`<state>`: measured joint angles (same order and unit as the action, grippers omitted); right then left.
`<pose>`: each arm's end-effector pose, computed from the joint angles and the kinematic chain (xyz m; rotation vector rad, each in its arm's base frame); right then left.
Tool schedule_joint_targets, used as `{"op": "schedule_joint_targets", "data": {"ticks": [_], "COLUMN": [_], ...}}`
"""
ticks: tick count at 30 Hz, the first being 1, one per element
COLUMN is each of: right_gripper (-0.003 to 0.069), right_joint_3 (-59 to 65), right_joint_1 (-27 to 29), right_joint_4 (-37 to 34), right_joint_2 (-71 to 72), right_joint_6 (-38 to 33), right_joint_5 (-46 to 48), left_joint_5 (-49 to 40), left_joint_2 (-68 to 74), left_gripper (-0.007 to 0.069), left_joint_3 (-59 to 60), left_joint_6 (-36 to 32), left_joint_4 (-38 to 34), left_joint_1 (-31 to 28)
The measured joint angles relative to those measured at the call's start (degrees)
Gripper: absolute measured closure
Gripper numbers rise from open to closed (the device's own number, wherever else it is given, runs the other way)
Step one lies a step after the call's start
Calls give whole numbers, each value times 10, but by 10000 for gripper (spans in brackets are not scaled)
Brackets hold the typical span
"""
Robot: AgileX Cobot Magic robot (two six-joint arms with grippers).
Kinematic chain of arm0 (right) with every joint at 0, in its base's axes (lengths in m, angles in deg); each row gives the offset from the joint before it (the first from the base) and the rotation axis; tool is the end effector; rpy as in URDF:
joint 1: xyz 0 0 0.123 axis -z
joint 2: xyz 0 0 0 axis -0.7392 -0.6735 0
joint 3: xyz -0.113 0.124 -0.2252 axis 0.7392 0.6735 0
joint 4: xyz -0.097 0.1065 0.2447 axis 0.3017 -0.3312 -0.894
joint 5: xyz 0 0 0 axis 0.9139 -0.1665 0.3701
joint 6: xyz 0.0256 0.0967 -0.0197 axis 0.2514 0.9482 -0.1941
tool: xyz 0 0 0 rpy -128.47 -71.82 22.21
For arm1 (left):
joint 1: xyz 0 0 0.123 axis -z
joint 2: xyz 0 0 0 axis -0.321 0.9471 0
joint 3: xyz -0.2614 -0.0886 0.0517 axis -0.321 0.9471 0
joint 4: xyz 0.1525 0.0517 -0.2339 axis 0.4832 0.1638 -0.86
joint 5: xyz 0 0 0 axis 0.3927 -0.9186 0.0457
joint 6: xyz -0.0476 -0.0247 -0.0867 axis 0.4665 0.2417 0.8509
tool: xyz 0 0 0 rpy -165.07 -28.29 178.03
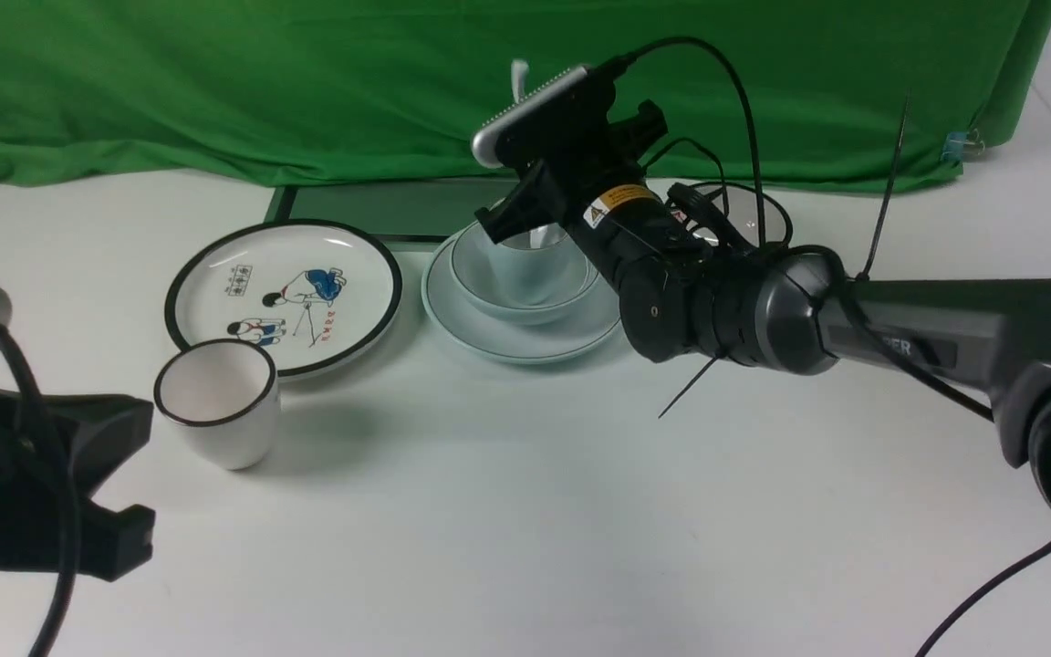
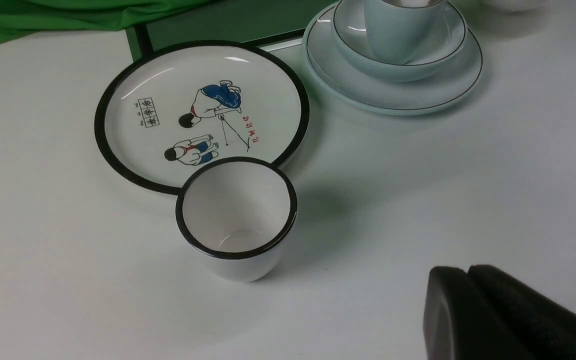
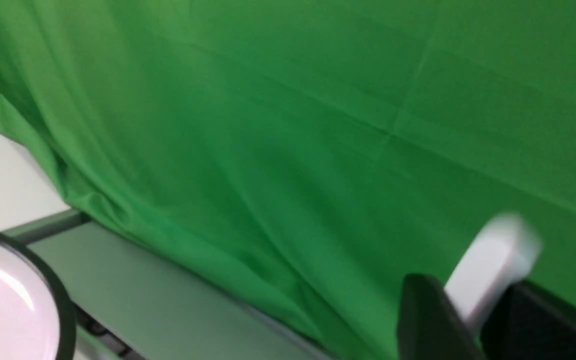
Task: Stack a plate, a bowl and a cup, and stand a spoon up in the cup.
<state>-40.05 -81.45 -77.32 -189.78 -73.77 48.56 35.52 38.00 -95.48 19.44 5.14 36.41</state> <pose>0.4703 0.2871 0.1821 -0.5212 1.4345 0.0216 0.1788 -0.0570 0.2950 0.3393 2.0450 -0.1773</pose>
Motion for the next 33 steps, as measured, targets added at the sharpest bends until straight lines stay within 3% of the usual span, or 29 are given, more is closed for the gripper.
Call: {"op": "schedule_joint_targets", "data": {"ticks": [3,6,11,15,19,21,23,28,30,33], "right_gripper": [386,374,375,437,559,624,639,644,644,644], "right_joint_3": [0,0,2,2,1,1,1,4,35,110], "right_joint_1": [1,1,0,-1,1,4,7,9,11,14], "right_joint_4": [-1,-1,-20,-44,-47,-21,29,259,337,376], "right_joint_2": [-1,3,81,193,304,357,392,456,486,547], "right_joint_6": [-1,-6,-102,-161,-155,-112,-31,191,245,279], "right_joint_5": [8,16,101,247,412,506,577,777,853,871], "left_joint_5": [0,-2,-26,-16,27,52,72,150,178,187], "left_joint_2": [0,-3,-59,-148,-248,-303,-354,-406,-406,-400], "left_gripper": [655,655,655,655,655,655,655,655,655,655], "left_joint_3": [0,0,-5,-4,34,70,111,193,204,206], "left_joint_6": [0,-5,-25,-48,-56,-59,-59,-60,-60,-60], "left_joint_4": [0,0,0,3,8,10,14,28,31,32], "left_joint_1": [0,0,0,0,0,0,0,0,0,0]}}
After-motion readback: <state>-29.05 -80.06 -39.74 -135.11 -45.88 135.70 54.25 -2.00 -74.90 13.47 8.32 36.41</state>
